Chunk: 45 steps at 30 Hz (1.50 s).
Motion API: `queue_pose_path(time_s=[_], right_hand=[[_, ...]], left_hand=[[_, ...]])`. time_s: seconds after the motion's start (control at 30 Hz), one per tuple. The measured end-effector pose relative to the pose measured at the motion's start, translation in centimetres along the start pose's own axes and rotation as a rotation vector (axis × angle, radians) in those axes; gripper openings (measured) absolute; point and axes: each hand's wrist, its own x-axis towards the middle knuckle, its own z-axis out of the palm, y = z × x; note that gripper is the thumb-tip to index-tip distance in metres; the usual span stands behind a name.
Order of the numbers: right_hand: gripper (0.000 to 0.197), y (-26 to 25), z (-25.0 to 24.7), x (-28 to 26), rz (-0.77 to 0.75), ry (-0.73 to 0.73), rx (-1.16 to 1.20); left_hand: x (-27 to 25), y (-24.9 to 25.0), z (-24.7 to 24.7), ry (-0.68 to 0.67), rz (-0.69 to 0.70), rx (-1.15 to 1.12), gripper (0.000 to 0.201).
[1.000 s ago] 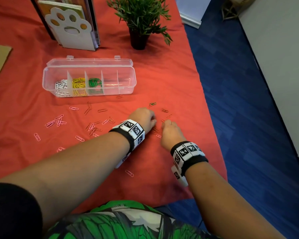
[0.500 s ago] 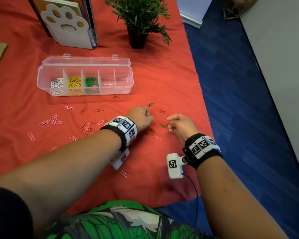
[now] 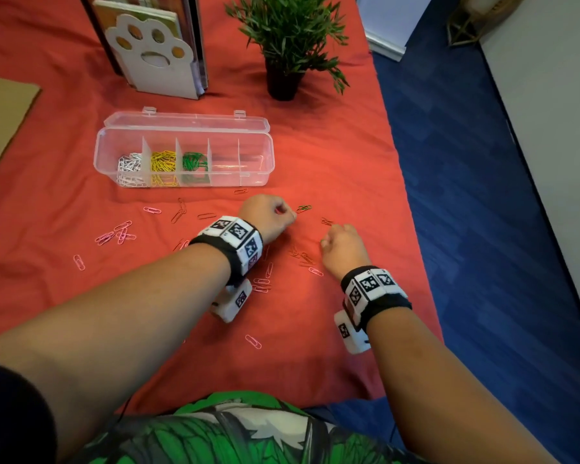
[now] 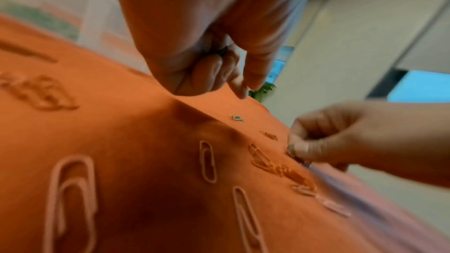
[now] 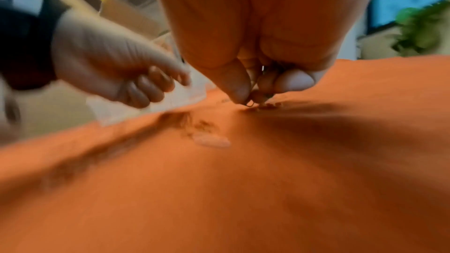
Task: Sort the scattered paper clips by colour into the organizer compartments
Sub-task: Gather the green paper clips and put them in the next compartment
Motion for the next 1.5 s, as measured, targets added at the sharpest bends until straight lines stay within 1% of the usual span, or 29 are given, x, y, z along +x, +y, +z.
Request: queue_pose_path(time_s=[0.07,0.13,0.2,0.3,0.37,0.47,0.6,0.7,0.77,0.8,0.9,1.0,1.03,1.1,1.17,1.3,1.37,1.43,1.5], right_hand=[[0.009,-0.3,-1.0,0.4,0.052,-0.011,0.153],[0.017,-0.4,-1.8,1.1,0.144,-0.059,0.403],[0.024,-0.5,-2.5,1.5,0.255,-0.085,0.692],[0.02,-0.6,-3.7,1.7,0.415,-0.128,1.169],[0.017,-0.4,-4.2,1.8,0.489,-0.177,1.375],[0.024,-0.8,-4.1,2.2,0.538,-0.223,1.459],[0.03,-2.1,-3.5,2.8,0.552,-0.259,1.47],[0.028,-2.9,-3.0,3.3,0.54,-0.283,1.48],[0.027,-3.4,-2.4,3.9,0.48,-0.232,1.403],[0.028,-3.7,-2.1,4.3,0.436,-0.198,1.315],[0.03,-4.6,-1.5,5.6,0.264,-0.136,0.873],[0.026,-5.3,-1.4,6.6,0.026,-0.098,0.363],[0.027,-5.5,-1.3,6.7,-0.038,-0.077,0.224],[0.024,-5.7,-0.9,6.7,-0.123,-0.073,0.048],[0.023,-5.9,-0.1,6.4,-0.149,-0.094,-0.068],[0.03,-6.3,1.1,6.0,-0.162,-0.079,-0.221],[0.032,-6.6,1.4,5.7,-0.148,-0.097,-0.294],[0.033,-6.6,1.6,5.5,-0.124,-0.117,-0.32],[0.032,-6.4,1.3,5.6,-0.093,-0.141,-0.28]], left_hand=[[0.3,0.8,0.3,-0.013,0.126,0.183,0.027],[0.7,1.5,0.7,-0.087,0.208,0.325,0.037],[1.0,1.8,1.1,-0.141,0.237,0.435,0.039],[0.8,1.5,1.0,-0.168,0.244,0.526,0.036],[0.5,0.8,0.6,-0.148,0.239,0.533,0.034],[-0.1,-0.5,-0.3,-0.105,0.183,0.496,0.029],[-0.4,-1.4,-1.7,-0.021,0.119,0.406,0.016],[0.1,-1.2,-2.2,0.013,0.107,0.365,0.017],[0.5,-1.1,-2.3,0.011,0.117,0.353,0.021],[0.7,-1.0,-2.2,0.008,0.116,0.347,0.022],[1.2,-1.3,-2.3,-0.002,0.09,0.338,0.021],[1.1,-1.7,-2.6,-0.041,0.122,0.375,0.022],[1.0,-1.9,-2.7,-0.054,0.144,0.395,0.022],[0.7,-2.3,-2.7,-0.078,0.164,0.428,0.023],[0.5,-2.6,-2.5,-0.096,0.17,0.465,0.024],[0.4,-2.8,-2.1,-0.115,0.189,0.559,0.024],[0.3,-2.7,-2.0,-0.125,0.195,0.571,0.024],[0.3,-2.7,-2.2,-0.116,0.184,0.523,0.023],[0.1,-2.5,-2.7,-0.084,0.102,0.365,0.017]])
